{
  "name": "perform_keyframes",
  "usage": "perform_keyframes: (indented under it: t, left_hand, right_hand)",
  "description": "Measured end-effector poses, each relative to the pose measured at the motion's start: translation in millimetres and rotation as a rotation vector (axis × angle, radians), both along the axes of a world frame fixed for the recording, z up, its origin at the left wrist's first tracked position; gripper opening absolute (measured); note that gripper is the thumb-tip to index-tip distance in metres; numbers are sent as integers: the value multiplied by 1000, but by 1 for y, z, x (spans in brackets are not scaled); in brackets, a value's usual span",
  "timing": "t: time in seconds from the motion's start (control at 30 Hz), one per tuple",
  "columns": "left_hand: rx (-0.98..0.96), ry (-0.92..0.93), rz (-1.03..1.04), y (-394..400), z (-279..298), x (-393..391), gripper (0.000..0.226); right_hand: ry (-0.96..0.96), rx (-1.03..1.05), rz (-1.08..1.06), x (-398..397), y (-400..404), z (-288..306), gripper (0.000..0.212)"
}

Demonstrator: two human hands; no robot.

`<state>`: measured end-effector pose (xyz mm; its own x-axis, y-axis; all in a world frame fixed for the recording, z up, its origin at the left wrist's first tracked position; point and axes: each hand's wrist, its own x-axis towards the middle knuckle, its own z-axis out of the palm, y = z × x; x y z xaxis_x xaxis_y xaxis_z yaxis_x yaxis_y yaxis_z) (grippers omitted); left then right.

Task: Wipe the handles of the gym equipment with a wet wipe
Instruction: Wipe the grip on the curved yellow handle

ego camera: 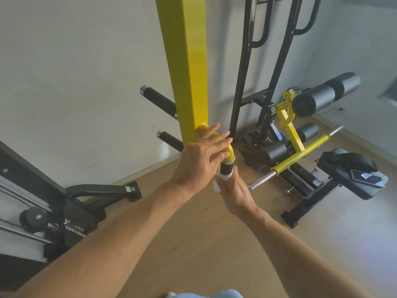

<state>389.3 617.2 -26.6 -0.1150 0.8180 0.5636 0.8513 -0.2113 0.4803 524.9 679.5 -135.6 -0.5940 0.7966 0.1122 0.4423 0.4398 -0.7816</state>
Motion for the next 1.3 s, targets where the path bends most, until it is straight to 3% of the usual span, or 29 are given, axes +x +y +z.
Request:
perform_keyframes:
  t: [0.07, 0.1, 0.23, 0.3, 0.4, 0.5, 0.67, 0.77, 0.83, 0.97, 1.03, 1.13, 1.23, 1.3]
  left_hand:
    - [-5, -3, 10, 2, 1, -1, 38]
    - [-6, -2, 9, 3, 1, -2, 39]
    - [-3, -8, 13, 3, 1, 0, 39]
    - [9, -11, 22, 1, -1, 2, 39]
    - [18, -6, 17, 0, -4, 4, 38]
    - [11, -21, 19, 3, -3, 3, 39]
    - [34, -23, 38, 3, -4, 5, 37]
    - [44, -47, 42, 3, -7, 8, 36]
    - [50, -55, 57, 4, -8, 11, 36]
    - [-2, -93, 38, 0, -7, 13, 38]
    - [-64, -155, -30, -8, -3, 12, 43]
    - [-66, -364, -18, -32, -1, 7, 49]
    - [38, -645, 208, -65, -13, 3, 42]
    - [-18, -805, 366, -83, -26, -1, 37]
  right_hand:
    - [-238, -57, 15, 5, -2, -18, 29]
    - [-242, -51, 17, 6, 0, -17, 29]
    - [156, 81, 15, -3, 7, 26, 24]
    - [240, 82, 10, -6, 10, 30, 23]
    - [37, 83, 43, 4, 9, 2, 37]
    - [-189, 42, 55, 9, 8, -13, 32]
    - [186, 153, 65, -4, 21, 51, 25]
    - [224, 116, 127, 2, 19, 47, 29]
    - [93, 37, 112, 7, 16, 14, 40]
    - [-597, -104, 137, 32, 10, -68, 29]
    - [-666, -276, 140, 44, -5, -86, 38]
    - [-439, -462, 129, 35, -26, -66, 42]
    - [-136, -479, 102, 13, -41, -8, 41]
    - [109, -539, 121, -2, -49, 28, 25]
